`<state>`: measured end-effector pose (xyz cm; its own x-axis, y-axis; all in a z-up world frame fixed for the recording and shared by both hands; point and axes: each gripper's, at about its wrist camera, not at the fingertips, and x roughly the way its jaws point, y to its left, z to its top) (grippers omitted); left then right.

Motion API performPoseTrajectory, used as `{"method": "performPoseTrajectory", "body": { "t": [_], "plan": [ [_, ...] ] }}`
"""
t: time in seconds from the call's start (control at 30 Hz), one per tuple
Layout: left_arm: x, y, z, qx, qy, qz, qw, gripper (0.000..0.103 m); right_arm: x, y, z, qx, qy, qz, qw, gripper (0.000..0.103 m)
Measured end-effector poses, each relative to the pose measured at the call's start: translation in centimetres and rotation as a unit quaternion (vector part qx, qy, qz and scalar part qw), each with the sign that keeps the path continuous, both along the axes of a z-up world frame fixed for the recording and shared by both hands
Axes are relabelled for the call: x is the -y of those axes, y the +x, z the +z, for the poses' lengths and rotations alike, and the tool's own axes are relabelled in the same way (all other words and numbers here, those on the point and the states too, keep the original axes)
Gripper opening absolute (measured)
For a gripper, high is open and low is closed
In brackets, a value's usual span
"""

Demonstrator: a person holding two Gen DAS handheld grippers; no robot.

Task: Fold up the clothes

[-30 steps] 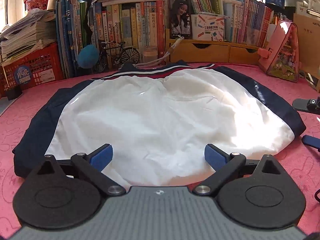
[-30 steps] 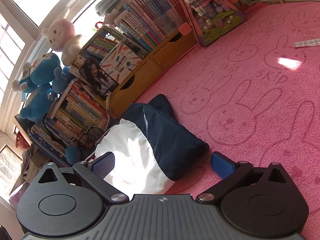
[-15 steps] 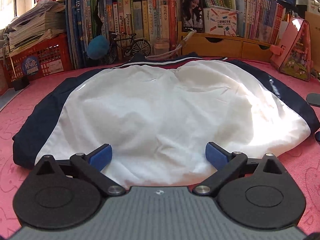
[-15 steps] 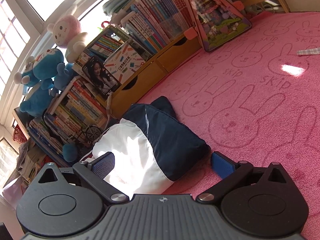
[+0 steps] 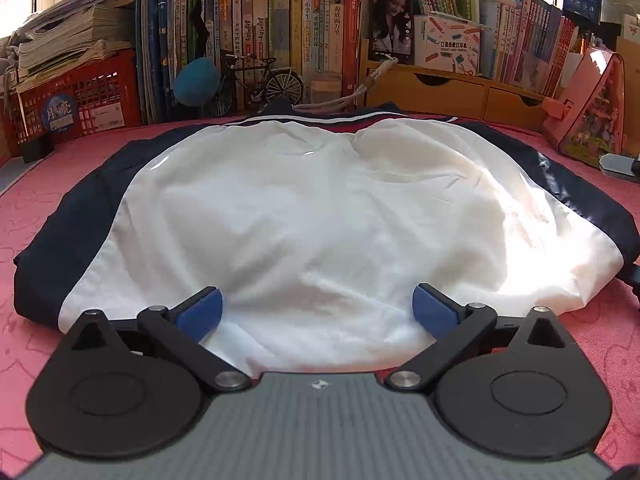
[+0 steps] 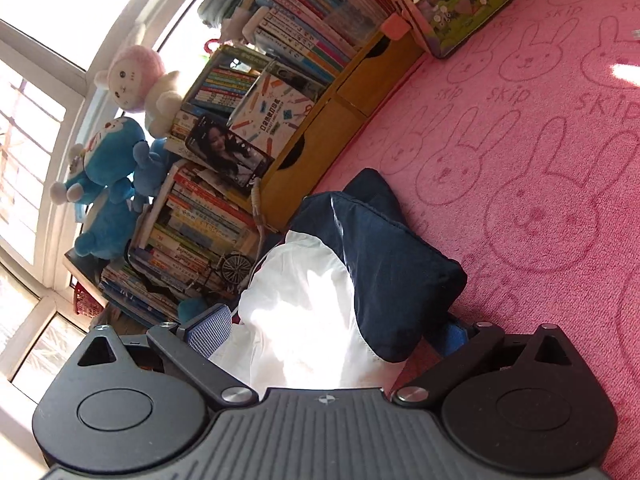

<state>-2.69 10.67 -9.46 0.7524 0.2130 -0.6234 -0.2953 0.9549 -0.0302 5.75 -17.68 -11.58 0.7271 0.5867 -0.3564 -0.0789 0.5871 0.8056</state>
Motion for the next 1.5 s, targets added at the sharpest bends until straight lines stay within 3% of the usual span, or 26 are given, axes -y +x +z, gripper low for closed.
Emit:
{"method": "performPoseTrajectory", "body": {
  "t": [0.03,0.07,0.1,0.13,0.27,0.33,0.4,0.43,0.47,0.53,0.6,0.63,0.73,0.87,1.0,1.1,1.2,1.27,1.33,1.37,1.4,1.5],
  "plan": [
    [0.0,0.0,0.0,0.000,-0.001,0.000,1.0000,0.103,0.2,0.2,-0.1,-0.005,-0.002,-0.010,1.000,0.089],
    [0.0,0.0,0.0,0.000,-0.001,0.000,1.0000,0.103,0.3,0.8,-0.1,-0.020,-0.010,-0.015,1.000,0.060],
    [0.0,0.0,0.0,0.000,-0.002,0.000,1.0000,0.103,0.3,1.3,-0.2,-0.039,-0.019,-0.024,0.999,0.023],
    [0.0,0.0,0.0,0.000,-0.003,0.000,1.0000,0.103,0.4,1.9,-0.5,-0.059,-0.022,-0.033,0.997,0.018],
    [-0.1,0.0,0.0,0.001,-0.004,0.001,1.0000,0.103,0.6,2.9,-1.9,-0.066,0.010,-0.043,0.997,0.019],
    [-0.1,0.0,0.0,0.001,-0.004,0.001,1.0000,0.103,0.3,3.2,-2.0,-0.050,0.018,-0.044,0.998,0.028],
    [-0.1,0.0,0.0,0.001,-0.005,0.001,1.0000,0.103,0.7,3.3,-1.9,-0.063,0.039,-0.056,0.996,0.035],
    [-0.1,0.0,0.0,0.001,-0.006,0.001,1.0000,0.103,1.0,3.1,-1.7,-0.068,0.036,-0.074,0.994,0.033],
    [-0.2,0.0,0.0,0.001,-0.006,0.001,1.0000,0.103,1.4,2.5,-1.4,-0.064,0.012,-0.103,0.993,0.024],
    [-0.3,0.0,0.0,0.001,-0.007,0.000,1.0000,0.103,2.2,1.3,-0.9,-0.057,-0.029,-0.156,0.986,0.021],
    [-0.3,-0.1,0.0,0.001,-0.008,-0.001,1.0000,0.103,3.4,0.3,-1.0,-0.055,-0.050,-0.199,0.977,0.007],
    [-0.4,-0.1,0.0,0.001,-0.008,-0.001,1.0000,0.103,4.3,-0.2,-0.9,-0.054,-0.057,-0.217,0.973,0.007],
    [-0.3,0.0,0.0,0.001,-0.009,0.000,1.0000,0.103,6.2,-1.3,-0.6,-0.054,-0.033,-0.193,0.979,0.016],
    [-0.4,-0.1,0.0,0.001,-0.009,-0.001,1.0000,0.103,3.6,-2.3,-0.4,-0.067,-0.031,-0.085,0.994,0.051],
    [-0.5,-0.1,0.0,0.002,-0.009,-0.001,1.0000,0.103,0.5,-2.2,-0.6,-0.083,-0.012,-0.053,0.995,0.057],
    [-0.5,-0.1,0.0,0.001,-0.008,-0.001,1.0000,0.103,0.0,-1.9,-0.6,-0.113,0.041,-0.038,0.992,0.063],
    [-0.5,-0.1,0.0,0.002,-0.008,-0.001,1.0000,0.103,0.7,-1.3,-0.9,-0.092,0.039,-0.100,0.990,0.054],
    [-0.5,-0.1,0.0,0.002,-0.008,-0.001,1.0000,0.103,1.1,-0.7,-1.1,-0.077,0.032,-0.137,0.987,0.054],
    [-0.5,-0.1,0.0,0.002,-0.008,-0.001,1.0000,0.103,0.7,0.6,-1.0,-0.073,0.017,-0.131,0.989,0.053],
    [-0.5,-0.1,0.0,0.002,-0.008,-0.001,1.0000,0.103,0.3,1.2,-1.0,-0.074,0.002,-0.122,0.990,0.048],
    [-0.5,-0.1,0.0,0.002,-0.008,-0.001,1.0000,0.103,0.1,1.6,-0.9,-0.073,-0.008,-0.116,0.991,0.034],
    [-0.4,-0.1,0.0,0.002,-0.008,0.000,1.0000,0.103,-0.1,2.0,-0.4,-0.052,-0.028,-0.103,0.993,0.022]
  ]
}}
